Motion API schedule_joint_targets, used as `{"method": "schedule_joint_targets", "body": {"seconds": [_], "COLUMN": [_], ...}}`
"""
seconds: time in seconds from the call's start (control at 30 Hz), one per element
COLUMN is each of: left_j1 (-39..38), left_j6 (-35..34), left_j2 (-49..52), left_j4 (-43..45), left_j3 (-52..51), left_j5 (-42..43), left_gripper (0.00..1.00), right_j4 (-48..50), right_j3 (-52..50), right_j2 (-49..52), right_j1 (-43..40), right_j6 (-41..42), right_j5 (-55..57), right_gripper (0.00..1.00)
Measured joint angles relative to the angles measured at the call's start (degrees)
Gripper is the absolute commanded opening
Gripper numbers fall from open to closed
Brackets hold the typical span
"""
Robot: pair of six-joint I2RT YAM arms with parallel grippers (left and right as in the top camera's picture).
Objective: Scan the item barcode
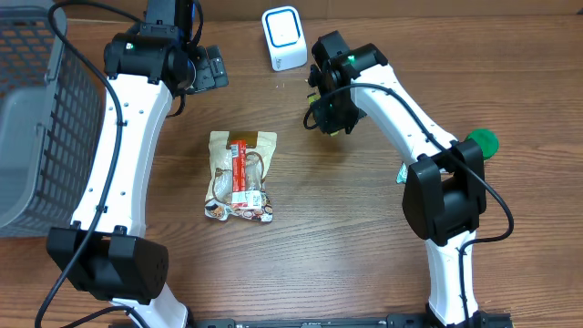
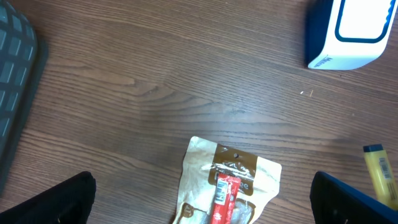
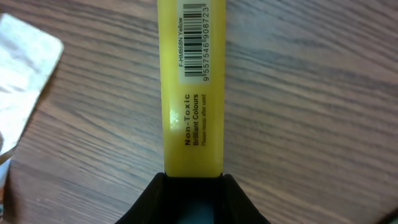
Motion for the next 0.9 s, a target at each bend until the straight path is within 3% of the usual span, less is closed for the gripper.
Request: {"method": "schedule_joint_targets", "body": {"seconds": [0.33,0.6,0.83,0.9], "left_j1": [0.02,0.02,0.02,0.0], "left_j6": [0.0,0.0,0.0,0.0], "left_j2": [0.0,0.0,0.0,0.0], "left_j4": [0.0,0.0,0.0,0.02], "left_j3": [0.0,0.0,0.0,0.0], "left_j5": [0.0,0.0,0.0,0.0], "left_gripper": [1.0,1.0,1.0,1.0], "right_j4": [-1.44,-2.36,7.43,10.29], "right_j3": [-0.17,-2.23,-12.44,-15.54], "right_j2": [-1.95,-2.51,-2.54,-2.51], "right_j1": [6.23,10.4,9.05,8.55], "right_j6": [4.81,5.44,5.86,5.9], "right_j5": [10.25,11.26,11.37,11.34], "right_gripper": [0.05,0.05,0.05,0.1]}}
